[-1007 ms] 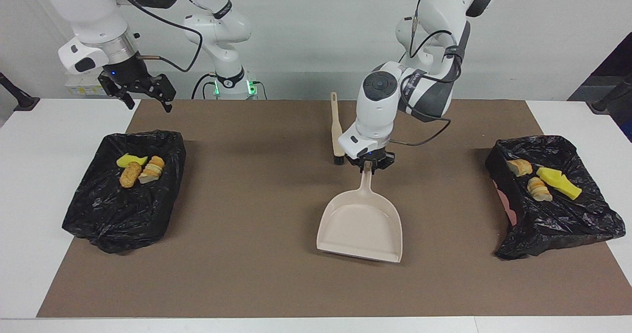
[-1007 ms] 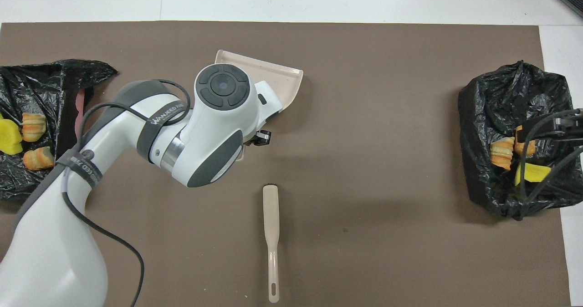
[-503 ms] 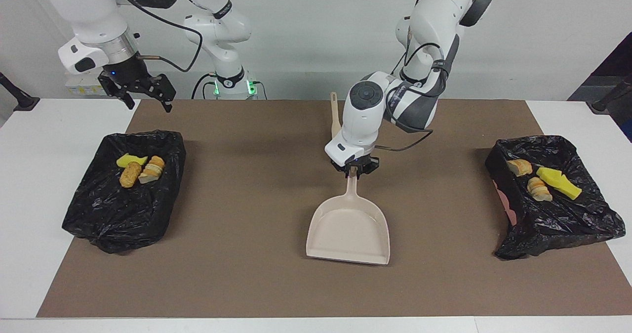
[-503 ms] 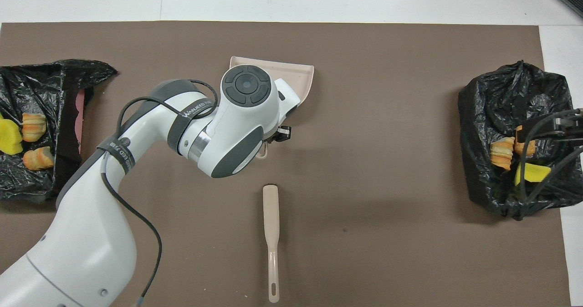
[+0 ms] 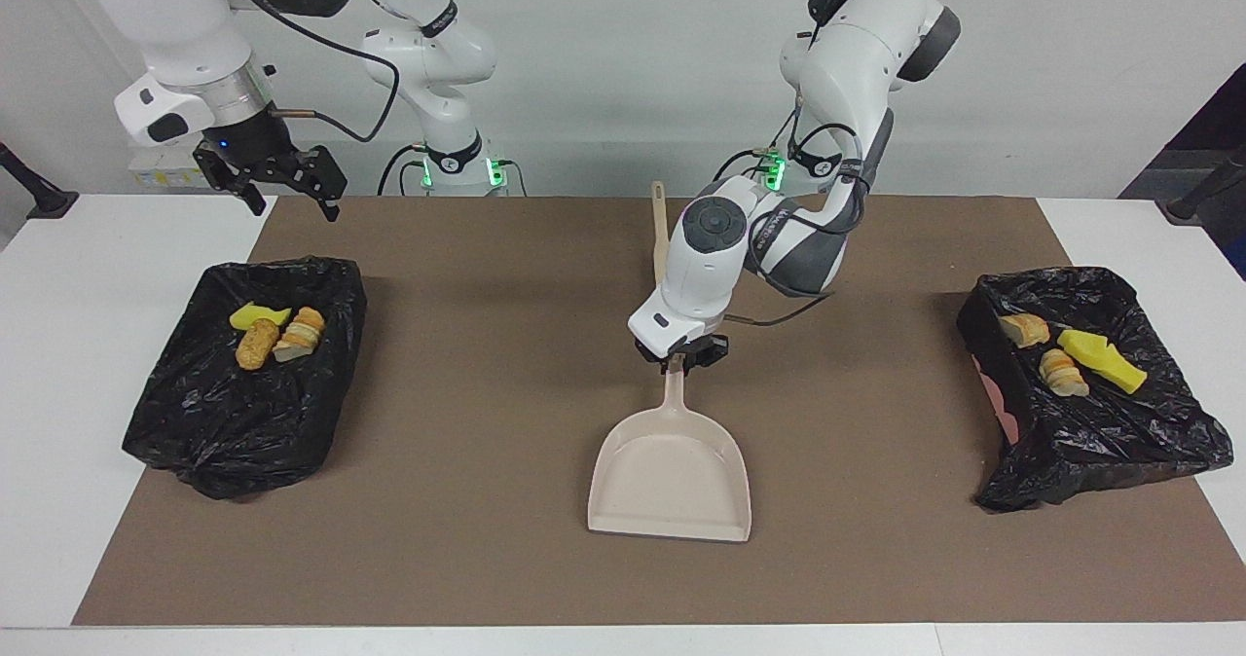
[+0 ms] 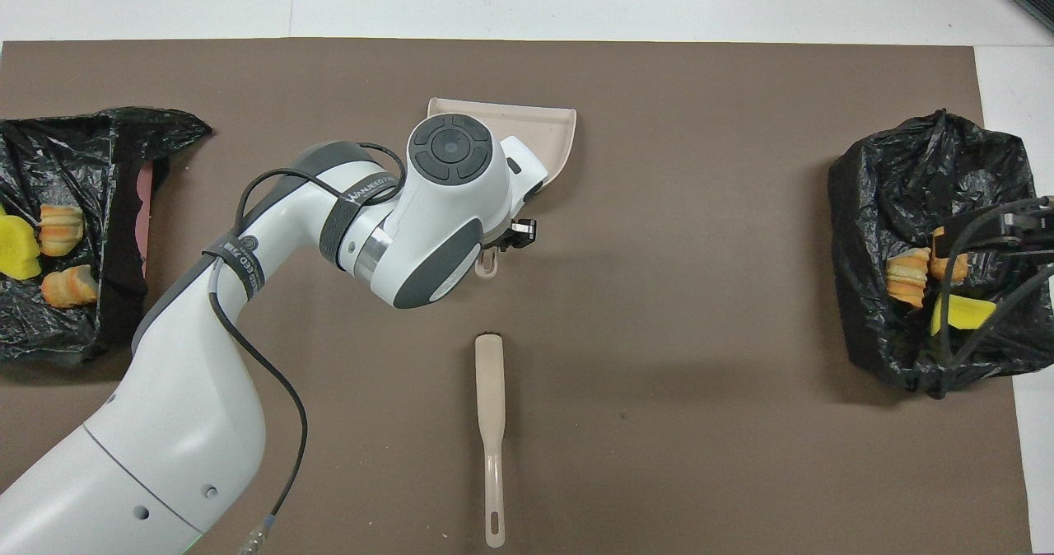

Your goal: Sweep and dump trash in bin

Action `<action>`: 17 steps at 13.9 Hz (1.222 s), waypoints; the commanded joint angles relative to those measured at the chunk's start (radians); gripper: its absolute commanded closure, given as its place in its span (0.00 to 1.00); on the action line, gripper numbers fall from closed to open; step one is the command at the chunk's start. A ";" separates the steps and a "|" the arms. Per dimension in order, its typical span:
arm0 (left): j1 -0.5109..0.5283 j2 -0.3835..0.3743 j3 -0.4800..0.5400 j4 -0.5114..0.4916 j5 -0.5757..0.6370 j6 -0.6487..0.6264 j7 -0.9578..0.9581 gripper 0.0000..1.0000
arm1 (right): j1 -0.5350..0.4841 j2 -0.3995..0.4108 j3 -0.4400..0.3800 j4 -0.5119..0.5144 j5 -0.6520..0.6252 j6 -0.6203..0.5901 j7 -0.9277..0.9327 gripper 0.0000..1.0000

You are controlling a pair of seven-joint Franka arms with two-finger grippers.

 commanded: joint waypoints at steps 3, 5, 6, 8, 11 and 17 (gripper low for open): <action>0.050 -0.171 0.017 -0.078 -0.009 -0.106 0.019 0.00 | -0.003 -0.024 -0.001 -0.030 0.018 0.019 -0.007 0.00; 0.062 -0.256 0.062 -0.130 -0.010 -0.126 0.083 0.00 | -0.003 -0.024 -0.001 -0.030 0.018 0.019 -0.007 0.00; 0.062 -0.300 0.092 -0.148 -0.012 -0.138 0.150 0.00 | -0.003 -0.024 -0.001 -0.030 0.018 0.019 -0.007 0.00; 0.062 -0.385 0.147 -0.168 -0.051 -0.184 0.246 0.00 | -0.003 -0.024 -0.001 -0.030 0.018 0.019 -0.007 0.00; 0.052 -0.503 0.299 -0.158 -0.180 -0.276 0.463 0.00 | -0.003 -0.024 -0.001 -0.030 0.018 0.019 -0.007 0.00; 0.050 -0.617 0.447 -0.096 -0.205 -0.404 0.654 0.00 | -0.003 -0.024 -0.001 -0.030 0.018 0.019 -0.007 0.00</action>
